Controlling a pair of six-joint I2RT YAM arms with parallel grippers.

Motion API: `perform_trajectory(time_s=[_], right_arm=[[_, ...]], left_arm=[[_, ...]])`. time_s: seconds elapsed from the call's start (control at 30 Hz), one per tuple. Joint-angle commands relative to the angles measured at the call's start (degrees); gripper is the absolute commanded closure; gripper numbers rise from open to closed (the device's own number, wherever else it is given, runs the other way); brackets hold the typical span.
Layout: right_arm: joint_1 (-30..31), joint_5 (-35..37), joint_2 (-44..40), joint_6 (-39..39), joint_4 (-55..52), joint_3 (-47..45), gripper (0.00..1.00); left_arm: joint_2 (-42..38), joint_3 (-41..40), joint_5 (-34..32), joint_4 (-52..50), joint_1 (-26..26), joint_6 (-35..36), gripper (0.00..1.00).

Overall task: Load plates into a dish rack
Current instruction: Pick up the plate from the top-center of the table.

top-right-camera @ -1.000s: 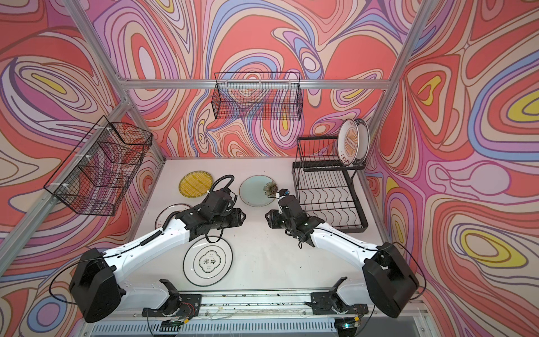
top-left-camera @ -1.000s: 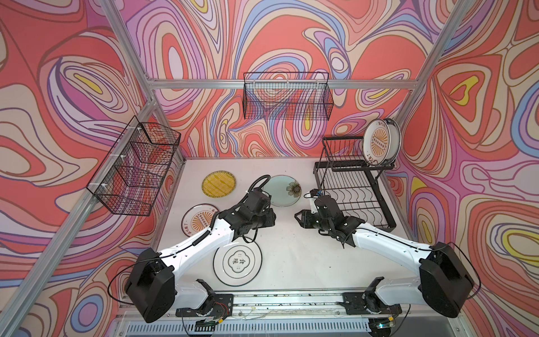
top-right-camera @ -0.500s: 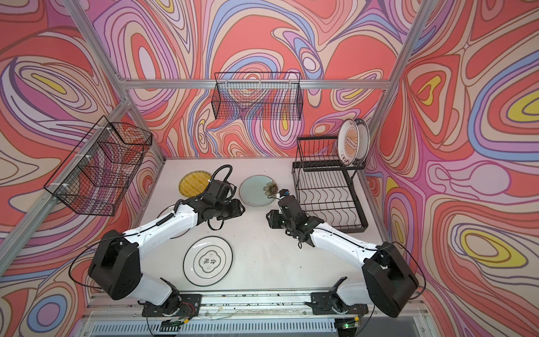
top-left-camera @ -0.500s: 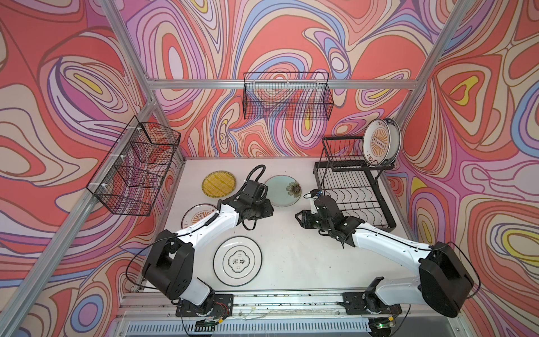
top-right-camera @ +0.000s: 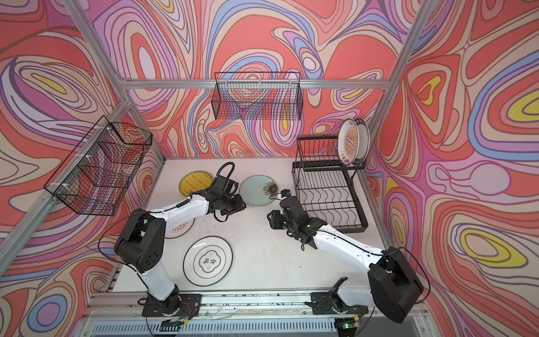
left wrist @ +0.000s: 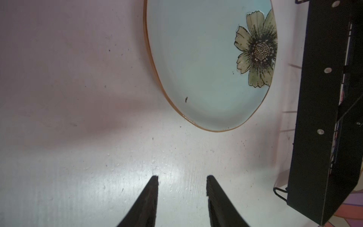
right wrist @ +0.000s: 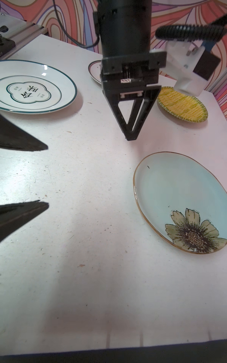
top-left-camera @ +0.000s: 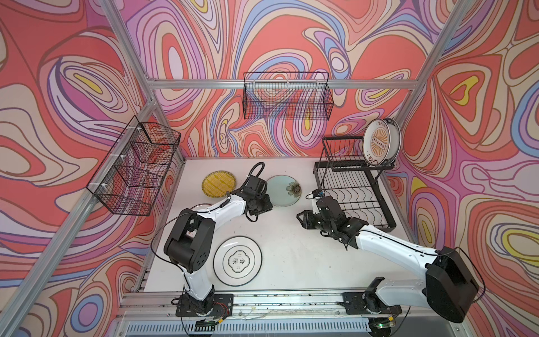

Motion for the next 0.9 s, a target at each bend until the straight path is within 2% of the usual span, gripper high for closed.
perform_trajectory(time_s=[0.0,0.37,0.87], right_arm=[[0.43,1.14,-1.67,0.4,-1.37,-1.1,0.57],[0.56,2.34,-3.96,0.57,-2.83,-2.07,0.57],[0.56,4.24,-7.43,1.05,-4.82,-3.71,0.57]], left_arm=[[2.63,2.12,1.37,3.44,0.94,-2.15,0.58],[7.93,1.47,5.65,12.16,3.2,-7.65,0.59],[13.05,1.3,6.43,19.74,4.36,-14.71,0.62]])
